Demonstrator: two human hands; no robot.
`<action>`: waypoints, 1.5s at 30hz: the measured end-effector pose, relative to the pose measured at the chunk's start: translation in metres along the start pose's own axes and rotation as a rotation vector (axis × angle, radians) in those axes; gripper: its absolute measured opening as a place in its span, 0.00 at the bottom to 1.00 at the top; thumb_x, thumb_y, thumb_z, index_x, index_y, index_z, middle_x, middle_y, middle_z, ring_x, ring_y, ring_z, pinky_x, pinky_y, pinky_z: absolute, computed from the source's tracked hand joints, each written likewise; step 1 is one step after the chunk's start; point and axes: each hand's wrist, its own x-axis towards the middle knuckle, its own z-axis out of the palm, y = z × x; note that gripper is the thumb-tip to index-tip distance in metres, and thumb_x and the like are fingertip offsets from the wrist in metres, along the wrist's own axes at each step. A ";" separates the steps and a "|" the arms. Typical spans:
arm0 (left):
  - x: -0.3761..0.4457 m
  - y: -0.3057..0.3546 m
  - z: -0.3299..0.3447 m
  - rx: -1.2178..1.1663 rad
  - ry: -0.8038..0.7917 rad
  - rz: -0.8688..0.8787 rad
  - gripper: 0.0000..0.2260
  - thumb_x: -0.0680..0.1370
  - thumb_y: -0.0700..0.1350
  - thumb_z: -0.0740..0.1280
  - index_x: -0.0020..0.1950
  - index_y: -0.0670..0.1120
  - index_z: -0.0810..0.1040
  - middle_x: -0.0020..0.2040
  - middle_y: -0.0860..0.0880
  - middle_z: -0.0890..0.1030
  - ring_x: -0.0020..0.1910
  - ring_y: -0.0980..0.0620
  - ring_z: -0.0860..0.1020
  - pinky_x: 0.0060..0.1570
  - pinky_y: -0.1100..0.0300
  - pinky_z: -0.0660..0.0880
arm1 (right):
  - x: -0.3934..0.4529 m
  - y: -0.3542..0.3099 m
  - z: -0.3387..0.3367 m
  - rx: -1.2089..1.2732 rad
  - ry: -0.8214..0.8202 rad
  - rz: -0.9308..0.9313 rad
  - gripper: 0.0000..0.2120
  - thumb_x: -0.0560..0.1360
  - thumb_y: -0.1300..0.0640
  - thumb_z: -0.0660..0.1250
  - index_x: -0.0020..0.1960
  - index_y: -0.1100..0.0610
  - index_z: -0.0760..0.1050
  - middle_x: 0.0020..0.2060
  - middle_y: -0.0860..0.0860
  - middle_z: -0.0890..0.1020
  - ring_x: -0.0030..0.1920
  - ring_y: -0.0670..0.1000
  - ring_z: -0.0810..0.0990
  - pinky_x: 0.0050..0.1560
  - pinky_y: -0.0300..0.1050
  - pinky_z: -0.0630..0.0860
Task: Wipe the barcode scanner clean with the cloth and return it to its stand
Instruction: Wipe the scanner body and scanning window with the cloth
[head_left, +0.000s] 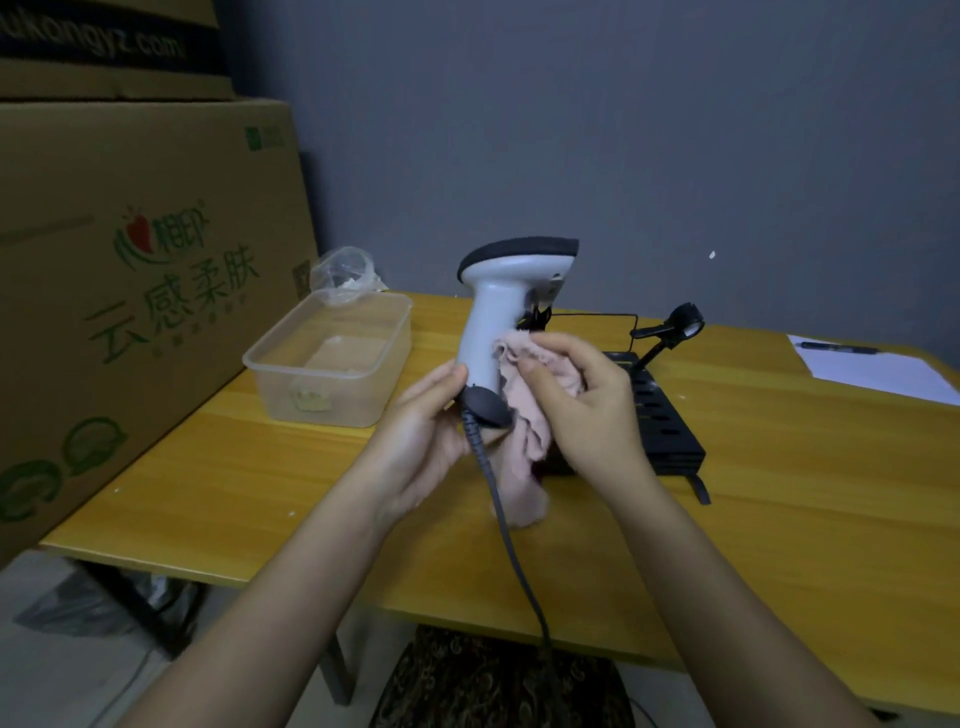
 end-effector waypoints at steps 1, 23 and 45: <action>0.000 -0.001 0.000 -0.033 0.001 -0.017 0.10 0.81 0.41 0.55 0.51 0.41 0.76 0.45 0.44 0.83 0.42 0.49 0.83 0.43 0.52 0.82 | 0.003 -0.003 0.004 0.056 0.021 0.026 0.13 0.75 0.67 0.66 0.47 0.48 0.76 0.43 0.43 0.81 0.45 0.39 0.81 0.45 0.35 0.77; 0.008 -0.006 -0.002 0.230 0.047 0.002 0.10 0.80 0.41 0.59 0.54 0.43 0.78 0.46 0.46 0.82 0.44 0.53 0.82 0.41 0.56 0.81 | -0.009 0.005 -0.003 -0.202 -0.126 -0.070 0.13 0.73 0.66 0.65 0.47 0.49 0.78 0.47 0.49 0.81 0.49 0.45 0.79 0.48 0.41 0.77; 0.011 -0.013 -0.002 0.005 -0.056 -0.153 0.18 0.79 0.36 0.52 0.67 0.43 0.69 0.49 0.43 0.79 0.43 0.49 0.79 0.45 0.58 0.78 | 0.009 0.020 -0.012 -0.235 -0.101 0.260 0.15 0.70 0.40 0.64 0.52 0.46 0.78 0.50 0.50 0.80 0.51 0.49 0.79 0.51 0.51 0.78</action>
